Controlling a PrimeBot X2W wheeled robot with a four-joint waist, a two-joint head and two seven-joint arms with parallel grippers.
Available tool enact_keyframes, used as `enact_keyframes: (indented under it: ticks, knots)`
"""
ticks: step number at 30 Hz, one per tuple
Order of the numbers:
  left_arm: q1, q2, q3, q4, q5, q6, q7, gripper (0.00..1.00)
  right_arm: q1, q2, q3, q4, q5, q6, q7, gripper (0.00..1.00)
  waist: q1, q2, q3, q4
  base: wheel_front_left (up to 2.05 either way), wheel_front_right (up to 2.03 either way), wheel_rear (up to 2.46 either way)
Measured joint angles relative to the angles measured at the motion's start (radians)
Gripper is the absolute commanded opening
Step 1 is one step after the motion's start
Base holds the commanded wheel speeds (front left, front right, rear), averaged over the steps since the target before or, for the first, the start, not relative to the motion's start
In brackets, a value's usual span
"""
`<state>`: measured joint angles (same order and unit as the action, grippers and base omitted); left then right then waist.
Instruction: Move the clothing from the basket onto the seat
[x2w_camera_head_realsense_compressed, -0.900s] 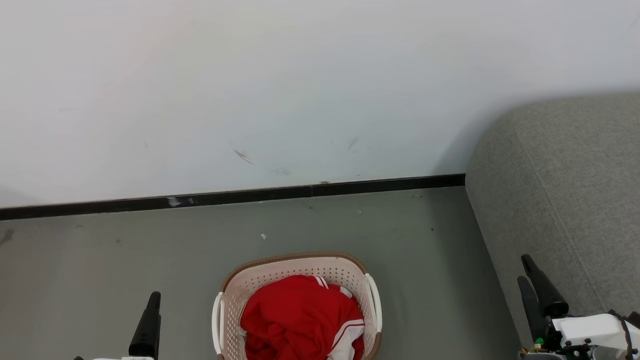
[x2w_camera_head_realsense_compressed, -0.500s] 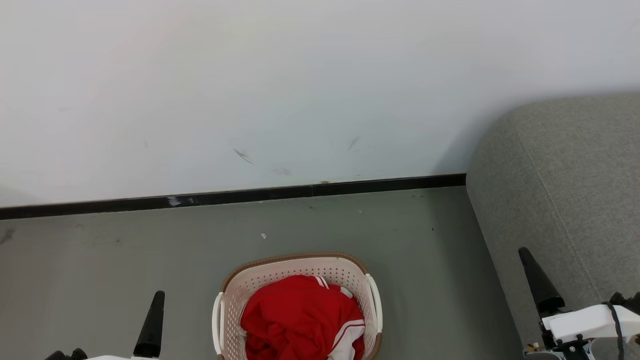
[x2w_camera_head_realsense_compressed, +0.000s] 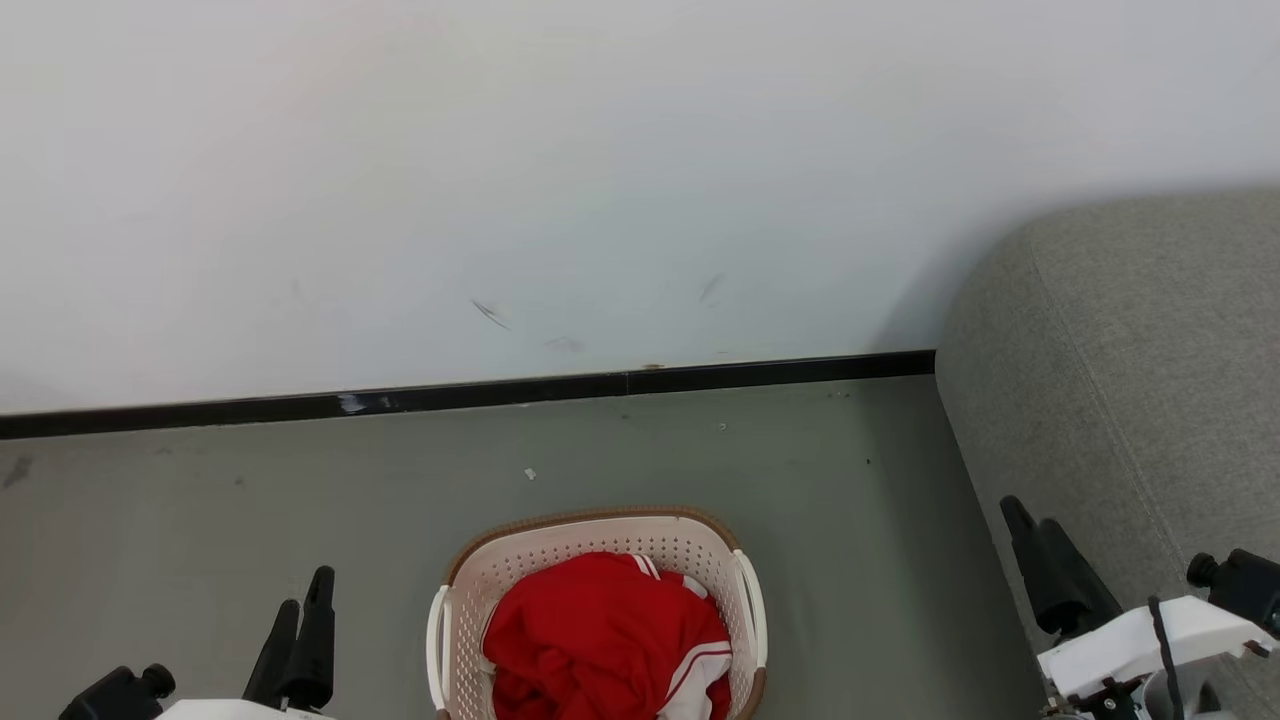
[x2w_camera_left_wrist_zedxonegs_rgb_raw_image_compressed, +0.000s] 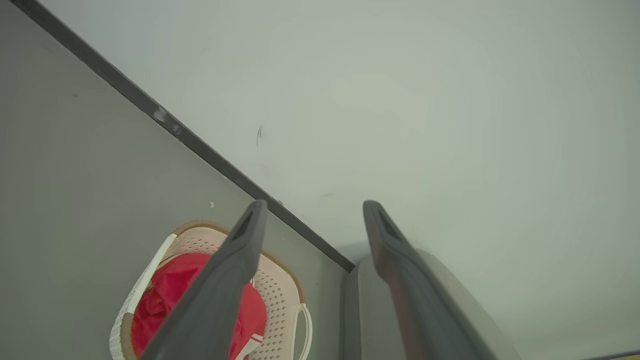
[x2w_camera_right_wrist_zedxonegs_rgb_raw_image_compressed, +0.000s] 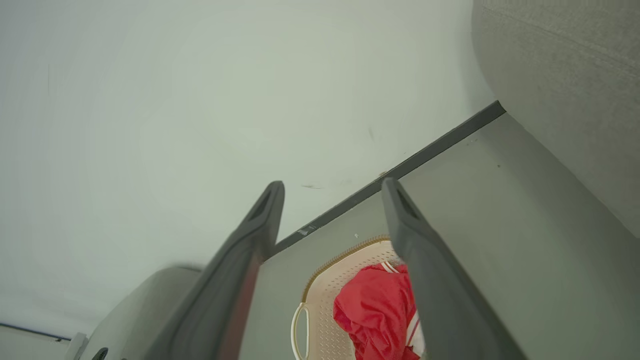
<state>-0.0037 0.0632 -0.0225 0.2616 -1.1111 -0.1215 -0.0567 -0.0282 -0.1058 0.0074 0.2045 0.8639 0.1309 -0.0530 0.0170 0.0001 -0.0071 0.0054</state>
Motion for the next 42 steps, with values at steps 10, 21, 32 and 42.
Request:
enact_keyframes:
  ticks: [10, 21, 32, 42]
  knots:
    - [0.001, 0.011, -0.033, -0.024, 0.240, 0.000, -0.043, 1.00, 0.002, 0.000, 0.036, -0.004, -0.214, 0.000, -0.039, 1.00, -0.0091, 0.0000, 0.005, 0.000, 0.00, 0.00, 0.00]
    - [0.017, 0.019, -0.056, -0.051, 0.467, 0.005, -0.079, 1.00, 0.015, 0.011, 0.029, 0.005, -0.405, 0.000, -0.081, 1.00, -0.0151, 0.0000, 0.016, 0.000, 0.00, 0.00, 0.00]
    - [0.035, 0.007, -0.057, -0.079, 0.636, 0.006, -0.123, 1.00, 0.025, 0.021, 0.015, 0.007, -0.585, 0.000, -0.119, 1.00, -0.0161, -0.0001, 0.023, -0.003, 0.00, 0.00, 0.00]
    - [0.036, 0.004, -0.067, -0.100, 0.788, 0.006, -0.158, 1.00, 0.025, 0.024, 0.025, 0.000, -0.750, 0.000, -0.157, 1.00, -0.0163, 0.0000, 0.030, -0.009, 0.00, 0.00, 0.00]
